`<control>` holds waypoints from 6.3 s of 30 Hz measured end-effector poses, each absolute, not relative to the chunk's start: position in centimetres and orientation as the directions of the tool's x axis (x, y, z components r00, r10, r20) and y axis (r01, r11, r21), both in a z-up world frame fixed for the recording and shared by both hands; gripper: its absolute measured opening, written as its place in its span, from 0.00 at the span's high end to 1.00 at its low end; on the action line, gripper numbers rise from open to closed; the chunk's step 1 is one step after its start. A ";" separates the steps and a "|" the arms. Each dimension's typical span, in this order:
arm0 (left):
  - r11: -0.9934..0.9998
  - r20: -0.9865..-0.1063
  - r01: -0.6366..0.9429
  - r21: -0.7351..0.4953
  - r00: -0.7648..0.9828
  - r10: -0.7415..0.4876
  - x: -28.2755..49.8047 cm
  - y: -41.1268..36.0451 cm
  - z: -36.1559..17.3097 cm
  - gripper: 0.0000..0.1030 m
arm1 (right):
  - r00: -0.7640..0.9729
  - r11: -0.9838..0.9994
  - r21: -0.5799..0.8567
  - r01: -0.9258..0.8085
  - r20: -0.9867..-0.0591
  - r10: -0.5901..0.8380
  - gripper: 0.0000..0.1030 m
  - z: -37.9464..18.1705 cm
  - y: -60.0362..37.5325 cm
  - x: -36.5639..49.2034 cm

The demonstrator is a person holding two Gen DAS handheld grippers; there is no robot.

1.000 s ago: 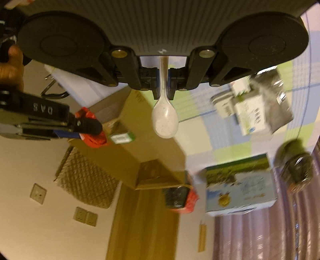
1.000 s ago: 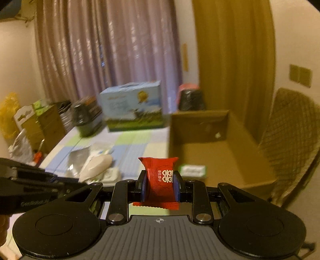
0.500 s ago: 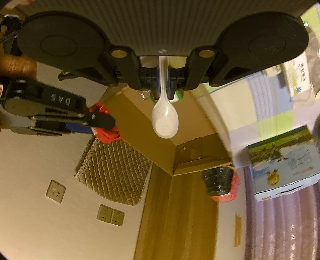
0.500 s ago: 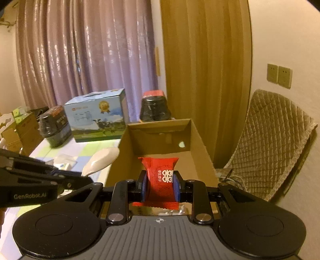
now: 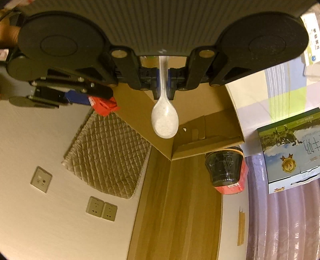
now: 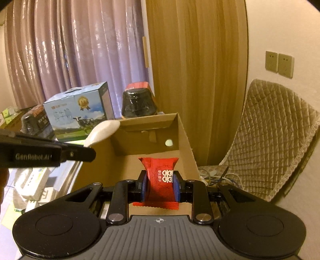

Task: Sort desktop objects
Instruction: 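Carry the spoon and red packet over the cardboard box with both tools, then open both grippers to drop the spoon and red packet into the box, then withdraw both tools from the cardboard box back over the table, then grasp the black cable with the left gripper while the right gripper grasps the white-green ointment box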

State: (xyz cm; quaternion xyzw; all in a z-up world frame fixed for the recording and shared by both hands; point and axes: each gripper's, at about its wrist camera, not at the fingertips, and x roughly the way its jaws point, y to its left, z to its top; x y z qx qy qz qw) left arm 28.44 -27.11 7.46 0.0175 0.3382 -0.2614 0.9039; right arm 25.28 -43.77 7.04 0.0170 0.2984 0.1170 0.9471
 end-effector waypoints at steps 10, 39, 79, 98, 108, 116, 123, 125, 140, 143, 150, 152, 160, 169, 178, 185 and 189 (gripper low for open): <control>0.869 -0.635 0.475 -0.140 0.631 -0.447 32.8 -27.6 5.2 0.96 | 0.774 0.970 0.112 -0.216 -0.585 0.240 0.77 4.4 -43.0 28.8; 0.920 -0.625 0.383 -0.083 0.699 -0.347 28.4 -20.2 6.0 0.56 | 0.822 0.968 0.159 -0.194 -0.512 0.249 0.34 8.6 -42.8 26.3; 0.999 -0.648 -0.004 -0.053 0.761 -0.032 6.5 3.4 8.2 0.05 | 0.695 0.859 0.215 -0.464 -0.513 0.504 0.02 10.6 -25.3 10.5; 0.992 -0.622 -0.050 -0.112 0.782 -0.031 7.8 7.2 6.4 0.03 | 0.685 0.865 0.147 -0.480 -0.553 0.475 0.02 8.9 -22.2 11.0; 0.995 -0.644 -0.078 -0.065 0.765 0.018 14.2 8.2 2.5 0.03 | 0.646 0.847 0.145 -0.511 -0.585 0.490 0.02 4.5 -19.0 16.3; 0.997 -0.674 -0.058 -0.052 0.739 0.008 17.4 8.6 -0.7 0.03 | 0.615 0.839 0.145 -0.525 -0.616 0.492 0.02 0.0 -16.9 19.0; 1.000 -0.705 -0.005 -0.006 0.709 -0.001 19.4 8.2 -2.5 0.04 | 0.570 0.824 0.155 -0.546 -0.652 0.500 0.02 -3.3 -15.6 20.2; 1.000 -0.721 0.018 0.002 0.693 -0.011 19.7 7.8 -3.2 0.04 | 0.571 0.826 0.143 -0.546 -0.658 0.491 0.02 -4.0 -15.6 20.4; 0.989 -0.779 0.079 -0.123 0.609 -0.145 20.3 2.5 -6.6 0.12 | 0.557 0.847 0.156 -0.508 -0.691 0.461 0.02 -7.0 -20.4 20.8; 0.987 -0.787 0.054 -0.153 0.597 -0.155 20.9 1.8 -7.3 0.17 | 0.554 0.840 0.151 -0.522 -0.689 0.468 0.02 -7.2 -21.0 20.6; 0.987 -0.796 0.075 -0.141 0.585 -0.158 22.1 -0.7 -8.3 0.24 | 0.554 0.840 0.145 -0.524 -0.691 0.465 0.02 -7.8 -21.9 20.6; 0.991 -0.805 0.078 -0.109 0.579 -0.134 22.5 -1.1 -8.6 0.38 | 0.555 0.840 0.140 -0.525 -0.691 0.462 0.02 -7.9 -22.1 20.6; 0.994 -0.819 0.101 -0.050 0.566 -0.099 21.1 0.9 -8.3 0.73 | 0.554 0.830 0.139 -0.540 -0.684 0.475 0.02 -8.0 -21.5 20.4; 0.997 -0.823 0.078 -0.004 0.565 -0.048 18.8 4.0 -7.7 0.78 | 0.527 0.791 0.155 -0.592 -0.668 0.525 0.16 -8.0 -16.7 21.0; 0.997 -0.820 0.049 -0.060 0.567 -0.077 17.6 6.6 -7.7 0.78 | 0.528 0.774 0.109 -0.623 -0.672 0.519 0.35 -9.3 -11.0 22.4; 0.998 -0.815 0.016 -0.065 0.576 -0.062 18.0 6.7 -7.8 0.75 | 0.533 0.771 0.063 -0.634 -0.686 0.495 0.62 -9.7 -9.8 22.6; 0.997 -0.815 0.000 -0.079 0.575 -0.065 18.1 6.9 -7.8 0.75 | 0.534 0.777 0.044 -0.628 -0.702 0.471 0.64 -9.4 -10.7 21.5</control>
